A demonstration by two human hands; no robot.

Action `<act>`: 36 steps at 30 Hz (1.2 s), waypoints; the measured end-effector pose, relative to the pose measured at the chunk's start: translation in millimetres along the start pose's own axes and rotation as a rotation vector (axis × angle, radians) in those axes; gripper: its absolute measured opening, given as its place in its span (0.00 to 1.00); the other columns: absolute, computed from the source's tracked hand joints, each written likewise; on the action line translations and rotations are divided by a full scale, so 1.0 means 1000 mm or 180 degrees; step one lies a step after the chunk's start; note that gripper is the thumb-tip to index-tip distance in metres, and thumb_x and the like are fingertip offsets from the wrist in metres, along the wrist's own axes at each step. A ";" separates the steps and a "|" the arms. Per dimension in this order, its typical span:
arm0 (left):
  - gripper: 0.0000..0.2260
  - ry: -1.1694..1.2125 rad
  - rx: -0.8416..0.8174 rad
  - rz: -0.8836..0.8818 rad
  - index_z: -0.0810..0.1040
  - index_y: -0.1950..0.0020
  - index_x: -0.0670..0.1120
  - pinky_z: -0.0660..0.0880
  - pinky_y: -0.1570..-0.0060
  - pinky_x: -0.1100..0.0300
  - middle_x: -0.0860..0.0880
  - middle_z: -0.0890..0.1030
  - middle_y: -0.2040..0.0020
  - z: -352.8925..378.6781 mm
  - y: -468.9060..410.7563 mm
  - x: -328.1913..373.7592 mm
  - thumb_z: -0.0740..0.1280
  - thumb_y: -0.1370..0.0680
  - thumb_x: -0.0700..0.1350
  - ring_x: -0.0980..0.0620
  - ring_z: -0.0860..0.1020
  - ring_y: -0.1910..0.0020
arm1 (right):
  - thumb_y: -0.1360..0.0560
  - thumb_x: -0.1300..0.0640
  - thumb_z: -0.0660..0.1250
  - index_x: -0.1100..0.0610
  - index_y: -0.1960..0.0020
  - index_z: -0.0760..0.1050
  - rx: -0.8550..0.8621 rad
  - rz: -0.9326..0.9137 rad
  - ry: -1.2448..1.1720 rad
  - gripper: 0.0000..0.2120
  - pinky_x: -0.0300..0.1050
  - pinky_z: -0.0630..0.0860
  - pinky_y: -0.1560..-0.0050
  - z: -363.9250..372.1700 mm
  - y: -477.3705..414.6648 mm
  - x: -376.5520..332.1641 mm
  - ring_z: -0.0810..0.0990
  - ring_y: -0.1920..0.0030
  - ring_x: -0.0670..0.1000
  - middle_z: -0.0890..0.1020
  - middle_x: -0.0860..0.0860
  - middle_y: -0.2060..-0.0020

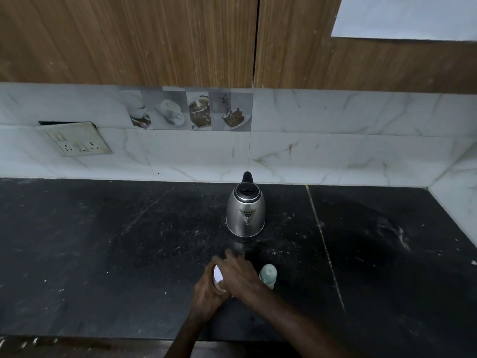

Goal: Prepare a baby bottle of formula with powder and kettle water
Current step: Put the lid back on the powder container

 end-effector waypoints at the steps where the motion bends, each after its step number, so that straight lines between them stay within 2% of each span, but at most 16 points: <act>1: 0.39 -0.0005 0.0007 -0.0001 0.69 0.25 0.59 0.73 0.45 0.75 0.60 0.82 0.34 0.000 0.000 0.000 0.80 0.33 0.61 0.64 0.80 0.38 | 0.22 0.51 0.71 0.54 0.29 0.70 0.0017 0.0037 0.0025 0.23 0.58 0.79 0.46 -0.002 0.000 0.001 0.81 0.40 0.64 0.72 0.59 0.33; 4: 0.44 0.0076 -0.0035 -0.0013 0.71 0.27 0.61 0.74 0.45 0.71 0.63 0.83 0.37 0.001 0.000 -0.001 0.86 0.40 0.58 0.67 0.80 0.40 | 0.19 0.44 0.67 0.61 0.32 0.71 0.0080 0.0395 0.0073 0.25 0.56 0.78 0.44 -0.006 -0.004 0.011 0.82 0.40 0.63 0.80 0.61 0.37; 6: 0.45 0.0071 -0.0027 -0.0012 0.71 0.29 0.61 0.75 0.45 0.69 0.62 0.83 0.38 0.002 -0.001 -0.002 0.87 0.42 0.57 0.67 0.81 0.41 | 0.20 0.43 0.67 0.61 0.32 0.72 0.0063 0.0460 0.0154 0.26 0.55 0.78 0.43 -0.010 -0.003 0.016 0.82 0.38 0.63 0.80 0.61 0.36; 9: 0.45 -0.0002 0.0048 0.0029 0.71 0.29 0.61 0.77 0.42 0.62 0.61 0.82 0.37 0.001 -0.002 -0.006 0.87 0.42 0.57 0.63 0.81 0.40 | 0.23 0.50 0.73 0.55 0.27 0.68 -0.0118 -0.0047 -0.0063 0.29 0.56 0.77 0.44 -0.012 0.002 0.013 0.79 0.37 0.64 0.73 0.60 0.31; 11: 0.46 -0.0056 0.0024 0.0056 0.70 0.28 0.62 0.77 0.41 0.61 0.62 0.82 0.37 0.003 -0.004 -0.007 0.87 0.42 0.57 0.63 0.80 0.38 | 0.23 0.53 0.73 0.55 0.27 0.70 -0.0206 -0.0177 0.0035 0.27 0.56 0.77 0.44 -0.011 0.006 0.010 0.80 0.38 0.64 0.73 0.60 0.32; 14: 0.45 -0.0028 0.0008 0.0024 0.71 0.29 0.63 0.78 0.44 0.62 0.61 0.84 0.39 0.002 -0.003 -0.005 0.87 0.42 0.56 0.65 0.81 0.41 | 0.21 0.43 0.70 0.62 0.31 0.71 -0.0004 0.0205 0.0301 0.28 0.55 0.78 0.45 -0.010 0.002 0.011 0.83 0.40 0.62 0.80 0.62 0.37; 16: 0.43 0.0050 -0.0017 0.0001 0.72 0.31 0.64 0.79 0.43 0.61 0.61 0.84 0.40 0.001 -0.001 -0.002 0.87 0.42 0.55 0.66 0.81 0.42 | 0.20 0.39 0.67 0.61 0.33 0.75 0.0015 0.0356 0.0460 0.28 0.52 0.78 0.44 -0.009 -0.001 0.012 0.83 0.39 0.60 0.82 0.59 0.38; 18: 0.40 0.0076 -0.0011 0.0025 0.72 0.34 0.66 0.78 0.44 0.66 0.61 0.84 0.40 0.000 0.000 -0.003 0.85 0.42 0.57 0.68 0.81 0.43 | 0.21 0.41 0.69 0.60 0.33 0.75 0.0041 0.0372 0.0413 0.27 0.53 0.78 0.44 -0.010 0.001 0.011 0.83 0.39 0.60 0.81 0.58 0.37; 21: 0.40 -0.0003 0.0011 0.0193 0.69 0.32 0.66 0.71 0.46 0.78 0.64 0.80 0.37 -0.002 0.002 0.003 0.81 0.40 0.64 0.75 0.77 0.40 | 0.24 0.52 0.74 0.56 0.28 0.68 -0.0045 0.0035 0.0150 0.28 0.57 0.79 0.45 -0.006 0.006 0.005 0.81 0.38 0.63 0.74 0.59 0.33; 23: 0.37 -0.0006 0.0031 0.0249 0.68 0.33 0.72 0.69 0.45 0.80 0.68 0.79 0.39 -0.003 0.005 0.008 0.80 0.38 0.63 0.77 0.75 0.40 | 0.25 0.57 0.73 0.49 0.26 0.68 -0.0150 -0.0137 0.0027 0.30 0.59 0.78 0.44 0.000 0.006 0.004 0.80 0.38 0.64 0.72 0.57 0.33; 25: 0.36 0.0033 0.0028 0.0304 0.68 0.35 0.77 0.70 0.45 0.80 0.71 0.80 0.40 -0.004 0.006 0.011 0.81 0.37 0.61 0.74 0.77 0.40 | 0.24 0.57 0.72 0.48 0.26 0.69 -0.0085 -0.0141 0.0117 0.28 0.58 0.79 0.44 0.003 0.007 0.004 0.80 0.39 0.64 0.73 0.58 0.34; 26: 0.37 0.0002 0.0006 0.0295 0.68 0.33 0.75 0.70 0.44 0.79 0.69 0.80 0.38 -0.004 0.005 0.010 0.81 0.36 0.60 0.72 0.78 0.39 | 0.25 0.56 0.71 0.50 0.27 0.71 -0.0035 -0.0088 0.0162 0.27 0.58 0.80 0.45 0.003 0.007 0.003 0.81 0.40 0.63 0.73 0.59 0.35; 28: 0.40 -0.0026 -0.0041 0.0222 0.68 0.26 0.65 0.71 0.44 0.76 0.62 0.81 0.35 -0.003 0.004 0.008 0.81 0.35 0.61 0.65 0.79 0.37 | 0.26 0.52 0.73 0.56 0.30 0.72 0.0038 0.0021 0.0290 0.27 0.56 0.81 0.46 0.002 0.004 0.002 0.83 0.42 0.62 0.75 0.61 0.35; 30: 0.45 -0.0028 -0.0076 0.0184 0.69 0.24 0.55 0.74 0.43 0.70 0.57 0.81 0.34 -0.003 0.001 0.004 0.80 0.37 0.64 0.58 0.81 0.37 | 0.27 0.48 0.76 0.59 0.32 0.72 0.0082 0.0043 0.0526 0.29 0.53 0.81 0.48 0.000 -0.001 0.001 0.84 0.44 0.60 0.78 0.61 0.37; 33: 0.47 -0.0021 -0.0089 0.0104 0.69 0.25 0.53 0.78 0.41 0.63 0.56 0.82 0.36 -0.003 -0.001 0.001 0.82 0.40 0.64 0.59 0.81 0.38 | 0.26 0.47 0.75 0.60 0.31 0.72 0.0077 0.0003 0.0846 0.29 0.50 0.80 0.48 0.001 -0.008 -0.001 0.84 0.42 0.57 0.80 0.58 0.38; 36: 0.47 -0.0078 -0.0093 0.0112 0.69 0.23 0.52 0.74 0.44 0.74 0.55 0.82 0.35 -0.003 -0.003 0.002 0.84 0.39 0.60 0.61 0.80 0.39 | 0.25 0.48 0.73 0.59 0.30 0.71 0.0042 -0.0171 0.0834 0.28 0.52 0.79 0.49 0.001 -0.010 0.001 0.83 0.42 0.59 0.76 0.60 0.36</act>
Point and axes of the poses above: each hand's wrist, its own y-axis away from the middle knuckle, its own z-axis out of the palm, x = y × z, the point moved 4 cm from there along -y, towards the middle knuckle
